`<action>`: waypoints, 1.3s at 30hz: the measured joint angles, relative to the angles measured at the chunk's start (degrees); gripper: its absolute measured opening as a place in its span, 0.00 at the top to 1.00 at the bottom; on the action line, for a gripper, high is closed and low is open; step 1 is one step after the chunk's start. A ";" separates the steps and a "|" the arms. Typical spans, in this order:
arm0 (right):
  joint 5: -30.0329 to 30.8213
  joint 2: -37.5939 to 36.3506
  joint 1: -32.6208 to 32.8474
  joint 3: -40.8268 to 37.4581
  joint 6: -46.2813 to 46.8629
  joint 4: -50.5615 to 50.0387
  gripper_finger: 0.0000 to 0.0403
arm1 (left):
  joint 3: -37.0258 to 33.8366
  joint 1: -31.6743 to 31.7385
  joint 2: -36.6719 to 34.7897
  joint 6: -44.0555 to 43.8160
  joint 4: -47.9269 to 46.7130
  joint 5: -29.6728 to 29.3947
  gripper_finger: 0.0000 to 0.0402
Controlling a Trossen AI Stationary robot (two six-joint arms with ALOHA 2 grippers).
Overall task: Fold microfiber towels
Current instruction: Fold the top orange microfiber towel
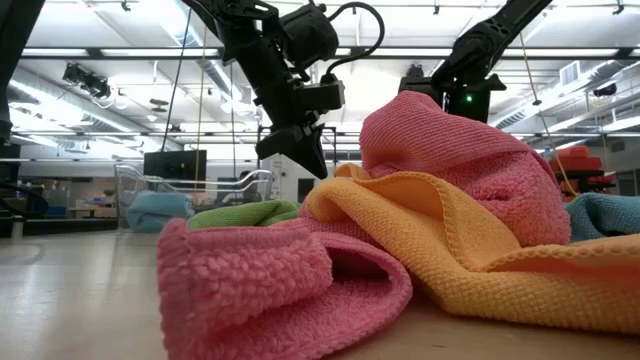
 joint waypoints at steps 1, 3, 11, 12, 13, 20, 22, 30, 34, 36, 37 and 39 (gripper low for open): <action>-0.03 0.00 0.00 0.00 0.00 0.00 0.96 | 0.00 0.01 0.00 0.00 0.01 0.00 0.94; -0.31 0.00 0.00 0.00 0.43 0.11 0.93 | 0.00 -0.01 0.00 0.00 -0.01 0.02 0.94; -2.01 0.00 0.16 0.00 5.36 0.52 0.69 | 0.00 0.01 0.00 0.00 0.03 0.02 0.94; -1.99 0.00 0.14 0.00 5.75 0.09 0.66 | 0.00 -0.01 0.00 0.00 0.03 0.01 0.93; -1.90 0.00 0.13 0.00 6.17 -0.39 0.63 | 0.00 0.01 0.00 0.02 0.04 0.02 0.93; -1.37 0.00 0.13 2.01 12.04 -6.19 0.51 | 0.00 0.05 0.00 0.17 0.52 0.01 0.93; -1.35 0.00 -0.04 3.59 13.77 -9.22 0.50 | 0.00 0.05 0.00 0.58 1.00 0.01 0.94; -7.33 -0.24 -5.51 8.35 20.81 -12.32 0.49 | 0.00 0.05 0.00 0.72 1.72 0.00 0.93; -19.96 -2.61 -10.94 8.19 22.33 -6.32 0.49 | 0.00 0.05 0.00 0.72 1.67 0.02 0.92; -25.26 -3.72 -14.10 7.67 25.57 -0.59 0.49 | 0.00 0.05 0.00 0.74 1.69 0.01 0.92; -27.45 -3.76 -15.57 7.59 27.51 1.59 0.49 | 0.00 0.05 0.00 0.72 1.75 0.01 0.92; -31.00 -3.55 -18.22 7.49 30.21 4.46 0.49 | 0.00 0.05 0.00 0.72 2.10 0.01 0.93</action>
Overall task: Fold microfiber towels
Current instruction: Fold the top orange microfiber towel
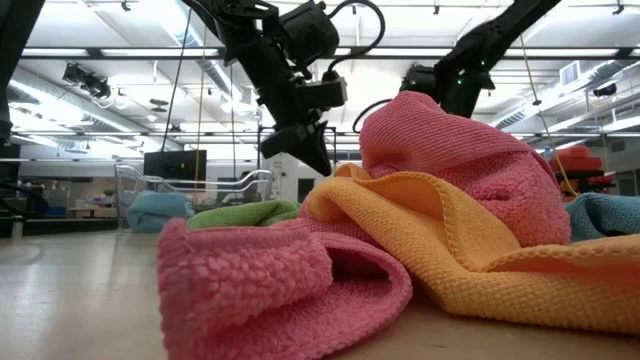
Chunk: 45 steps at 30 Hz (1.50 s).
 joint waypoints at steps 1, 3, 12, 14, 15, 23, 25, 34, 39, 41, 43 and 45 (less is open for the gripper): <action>-1.02 0.45 -1.04 -0.02 0.90 1.53 0.49 | 0.00 0.00 0.00 0.00 0.14 0.00 0.93; -1.67 1.93 -2.31 -0.02 2.94 4.07 0.49 | 0.00 0.00 0.00 -0.01 0.40 0.01 0.94; -1.40 7.91 -2.93 -0.06 5.48 9.10 0.49 | 0.00 0.00 0.00 -0.04 0.44 0.12 0.92; -0.39 8.86 -2.74 -0.06 5.14 10.68 0.49 | 0.00 0.00 0.00 -0.04 0.44 0.12 0.92; 0.32 9.30 -2.70 -0.06 4.71 11.66 0.49 | 0.00 0.00 0.00 -0.04 0.46 0.13 0.92; 0.92 11.42 -2.77 -0.06 3.03 16.00 0.51 | 0.00 0.00 0.00 -0.15 0.49 0.15 0.94; 0.87 11.42 -3.12 -0.06 3.10 16.04 0.52 | 0.00 0.00 0.00 -0.13 0.49 0.15 0.94; -0.04 12.10 -3.86 -0.08 4.37 10.23 0.54 | 0.00 0.00 0.00 -0.59 0.49 0.19 0.92; -1.16 12.14 -4.57 -0.08 6.29 5.59 0.54 | 0.00 0.00 0.00 -0.66 0.34 0.19 0.94; -2.30 12.14 -5.09 -0.08 6.72 3.66 0.54 | 0.00 0.00 0.00 -0.66 0.20 0.19 0.94; -3.40 12.14 -5.73 -0.08 7.18 2.62 0.54 | 0.00 0.00 0.00 -0.66 0.20 0.19 0.94; -4.27 12.14 -6.28 -0.08 7.80 2.18 0.54 | -0.01 0.00 0.00 -0.67 0.21 0.17 0.93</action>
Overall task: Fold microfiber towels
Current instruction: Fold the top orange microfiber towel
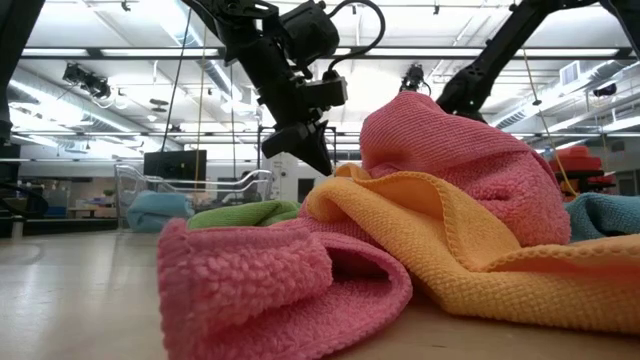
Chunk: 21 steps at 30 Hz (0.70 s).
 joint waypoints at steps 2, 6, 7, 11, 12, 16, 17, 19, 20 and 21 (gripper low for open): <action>-0.22 0.00 -0.32 0.00 0.38 0.39 0.54 | 0.01 0.00 0.00 -0.01 0.01 0.00 0.92; -0.22 0.00 0.51 0.00 0.62 0.92 0.54 | 0.01 0.00 0.00 -0.13 0.01 0.00 0.91; -0.23 0.00 0.91 0.00 0.56 0.94 0.54 | 0.01 0.00 0.00 -0.28 0.00 0.00 0.91; -0.15 0.00 2.35 0.00 0.42 1.99 0.57 | 0.01 0.00 0.00 -0.40 0.00 0.00 0.91; 0.25 0.00 2.59 0.00 0.45 2.15 0.57 | 0.01 0.00 0.00 -0.40 -0.01 0.00 0.92; 1.13 0.00 2.77 -0.05 0.66 2.55 0.62 | 0.01 0.00 0.00 -0.52 -0.05 0.00 0.93; 1.13 0.00 2.77 -0.33 0.95 3.16 0.64 | 0.01 0.00 0.00 -1.02 -0.11 0.00 0.93; 1.22 0.00 2.75 -1.09 1.55 3.86 0.67 | 0.01 0.00 0.00 -1.57 -0.16 -0.01 0.93; 1.26 0.00 2.75 -1.53 1.60 4.04 0.69 | 0.01 0.00 0.00 -1.56 -0.24 0.00 0.93; 1.26 0.00 2.75 -1.93 1.58 4.21 0.72 | 0.01 0.00 0.00 -1.56 -0.32 0.00 0.92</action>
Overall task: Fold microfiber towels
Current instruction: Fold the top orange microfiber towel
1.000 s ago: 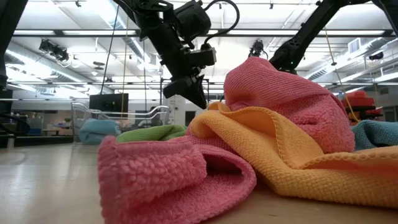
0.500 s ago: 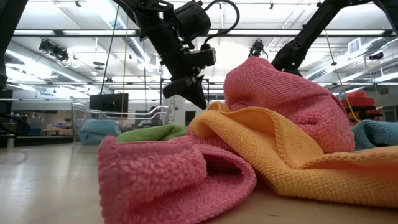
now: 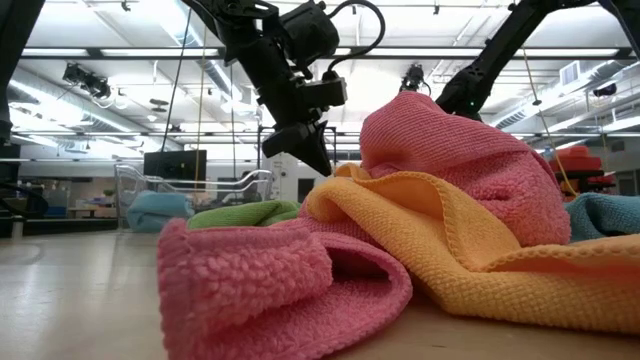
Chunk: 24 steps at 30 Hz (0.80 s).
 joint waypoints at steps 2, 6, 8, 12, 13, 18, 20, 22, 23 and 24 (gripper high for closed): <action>0.00 -0.02 0.02 -0.44 -0.09 0.02 0.76 | -0.02 0.00 0.00 0.00 -0.04 0.00 0.91; -0.01 -0.02 0.02 -0.45 -1.15 -0.04 0.87 | 0.00 0.00 0.00 0.00 -0.04 -0.02 0.90; 0.37 -0.02 0.02 -0.42 -2.36 -0.31 0.91 | -0.01 0.00 0.00 -0.01 -0.01 -0.01 0.91; 4.48 -0.02 -0.07 1.54 -4.36 -5.49 0.97 | -0.02 0.00 0.00 0.00 0.00 -0.02 0.92; 6.22 -0.02 -0.09 2.24 -4.40 -6.55 0.98 | 0.00 0.00 0.00 0.00 -0.01 0.00 0.92; 14.60 -0.02 1.14 5.02 -4.17 -8.77 0.98 | -0.02 -0.01 0.00 0.02 0.01 0.00 0.92; 17.07 -0.02 2.45 6.02 -3.73 -9.00 0.98 | -0.02 -0.02 0.00 0.02 0.01 0.00 0.91; 19.52 -0.02 4.04 6.92 -2.77 -9.58 0.99 | -0.02 -0.01 0.00 0.02 0.01 -0.02 0.91; 20.68 -0.02 4.93 7.31 -2.47 -9.61 0.99 | 0.00 -0.02 0.00 0.02 0.03 0.00 0.91; 21.58 -0.02 5.82 7.63 -2.30 -9.57 0.99 | 0.00 0.00 0.00 0.02 0.03 0.00 0.91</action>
